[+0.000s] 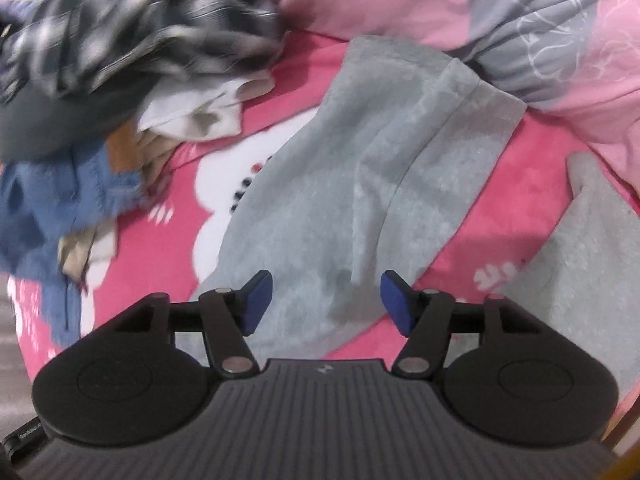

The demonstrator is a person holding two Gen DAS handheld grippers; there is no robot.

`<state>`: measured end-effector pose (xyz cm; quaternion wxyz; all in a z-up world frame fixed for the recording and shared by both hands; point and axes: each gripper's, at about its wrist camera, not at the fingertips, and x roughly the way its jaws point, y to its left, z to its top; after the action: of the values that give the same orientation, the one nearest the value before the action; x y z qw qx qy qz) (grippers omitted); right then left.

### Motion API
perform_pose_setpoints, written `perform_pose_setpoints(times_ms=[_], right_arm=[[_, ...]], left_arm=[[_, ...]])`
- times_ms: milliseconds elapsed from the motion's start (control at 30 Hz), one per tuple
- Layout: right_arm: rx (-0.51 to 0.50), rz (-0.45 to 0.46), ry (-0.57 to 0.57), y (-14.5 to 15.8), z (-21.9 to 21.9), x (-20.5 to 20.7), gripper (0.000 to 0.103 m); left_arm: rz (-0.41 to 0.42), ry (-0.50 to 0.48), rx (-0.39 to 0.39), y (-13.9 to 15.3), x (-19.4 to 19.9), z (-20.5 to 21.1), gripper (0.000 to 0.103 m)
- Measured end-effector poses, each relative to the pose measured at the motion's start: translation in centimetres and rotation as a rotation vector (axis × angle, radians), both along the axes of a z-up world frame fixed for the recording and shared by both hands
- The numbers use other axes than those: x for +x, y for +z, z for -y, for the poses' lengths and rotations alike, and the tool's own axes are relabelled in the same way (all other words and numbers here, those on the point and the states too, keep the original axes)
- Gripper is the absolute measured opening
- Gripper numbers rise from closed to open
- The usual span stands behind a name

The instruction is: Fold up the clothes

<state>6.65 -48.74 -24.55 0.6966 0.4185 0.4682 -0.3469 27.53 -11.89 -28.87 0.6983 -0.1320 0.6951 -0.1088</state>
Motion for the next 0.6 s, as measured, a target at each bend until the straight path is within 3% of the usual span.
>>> perform_pose_setpoints(times_ms=[167, 333, 467, 600], right_arm=[[0.011, -0.056, -0.061, -1.7, 1.5, 0.1, 0.060], [0.023, -0.112, -0.122, -3.3, 3.0, 0.2, 0.060], [0.028, -0.138, -0.169, -4.3, 4.1, 0.1, 0.058], [0.026, -0.102, -0.164, -3.8, 4.9, -0.2, 0.053]], left_arm=[[-0.123, 0.000, 0.103, -3.6, 2.1, 2.0, 0.044], [-0.124, -0.018, 0.172, -4.9, 2.1, 3.4, 0.039], [-0.113, -0.030, 0.202, -4.8, 1.6, 3.9, 0.011], [-0.078, -0.041, 0.214, -4.0, 1.1, 4.3, 0.000]])
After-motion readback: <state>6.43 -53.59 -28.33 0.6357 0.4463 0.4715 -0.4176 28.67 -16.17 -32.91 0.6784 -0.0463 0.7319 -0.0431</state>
